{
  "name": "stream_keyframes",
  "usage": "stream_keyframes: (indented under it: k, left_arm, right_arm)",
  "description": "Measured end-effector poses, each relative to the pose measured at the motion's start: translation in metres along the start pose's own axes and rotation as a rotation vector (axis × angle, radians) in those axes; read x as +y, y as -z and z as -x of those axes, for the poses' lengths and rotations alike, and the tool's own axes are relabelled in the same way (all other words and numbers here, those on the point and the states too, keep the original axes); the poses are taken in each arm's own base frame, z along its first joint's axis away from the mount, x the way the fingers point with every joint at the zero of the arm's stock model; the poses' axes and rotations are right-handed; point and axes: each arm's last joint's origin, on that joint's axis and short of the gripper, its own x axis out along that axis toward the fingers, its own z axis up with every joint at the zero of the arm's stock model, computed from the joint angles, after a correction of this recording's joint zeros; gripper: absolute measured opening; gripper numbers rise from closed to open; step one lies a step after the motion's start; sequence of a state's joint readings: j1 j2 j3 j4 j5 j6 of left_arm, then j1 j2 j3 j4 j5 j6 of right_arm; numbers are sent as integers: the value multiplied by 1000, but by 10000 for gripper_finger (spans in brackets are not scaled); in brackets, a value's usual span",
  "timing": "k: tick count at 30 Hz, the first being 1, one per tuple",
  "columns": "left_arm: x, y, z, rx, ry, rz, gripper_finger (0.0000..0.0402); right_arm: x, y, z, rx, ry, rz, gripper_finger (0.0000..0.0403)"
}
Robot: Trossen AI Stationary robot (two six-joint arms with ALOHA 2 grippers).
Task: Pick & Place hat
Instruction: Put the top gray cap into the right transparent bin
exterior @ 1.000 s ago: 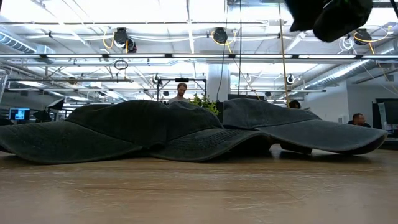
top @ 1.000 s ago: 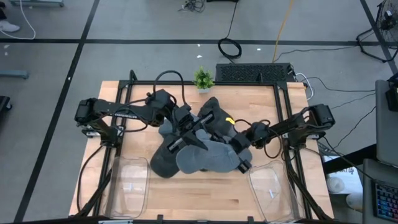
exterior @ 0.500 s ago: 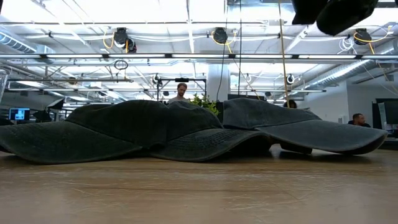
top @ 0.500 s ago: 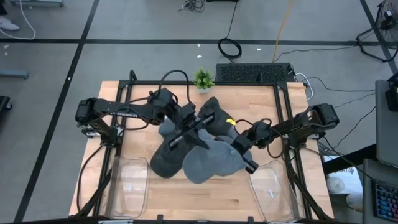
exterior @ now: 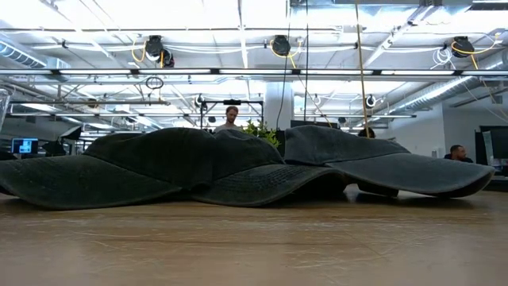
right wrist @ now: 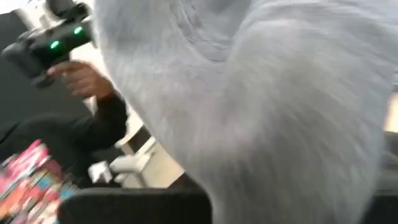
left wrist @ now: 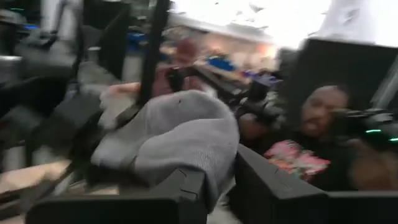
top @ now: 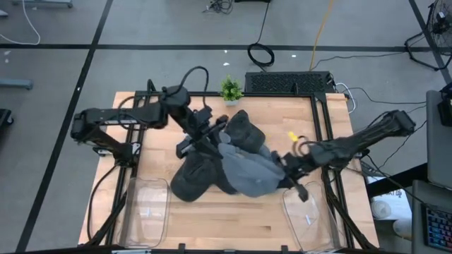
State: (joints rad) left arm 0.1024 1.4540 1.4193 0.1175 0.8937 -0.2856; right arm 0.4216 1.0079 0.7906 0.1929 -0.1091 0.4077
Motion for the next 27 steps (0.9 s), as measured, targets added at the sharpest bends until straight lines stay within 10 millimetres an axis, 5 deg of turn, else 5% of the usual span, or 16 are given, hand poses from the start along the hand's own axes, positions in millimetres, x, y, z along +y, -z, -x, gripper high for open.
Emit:
stream_keyframes:
  k: [7,20,27]
  left_arm:
    - [-17,-3,18,53,-227,-23,76]
    - [-12,2,15,64,-265,-12,76]
    - [-12,4,16,86,-271,4,76]
  right_arm:
    - [40,29,39,217,33,-189,0]
    - [95,66,77,476,-129,-252,0]
    - [103,92,82,533,66,-289,0]
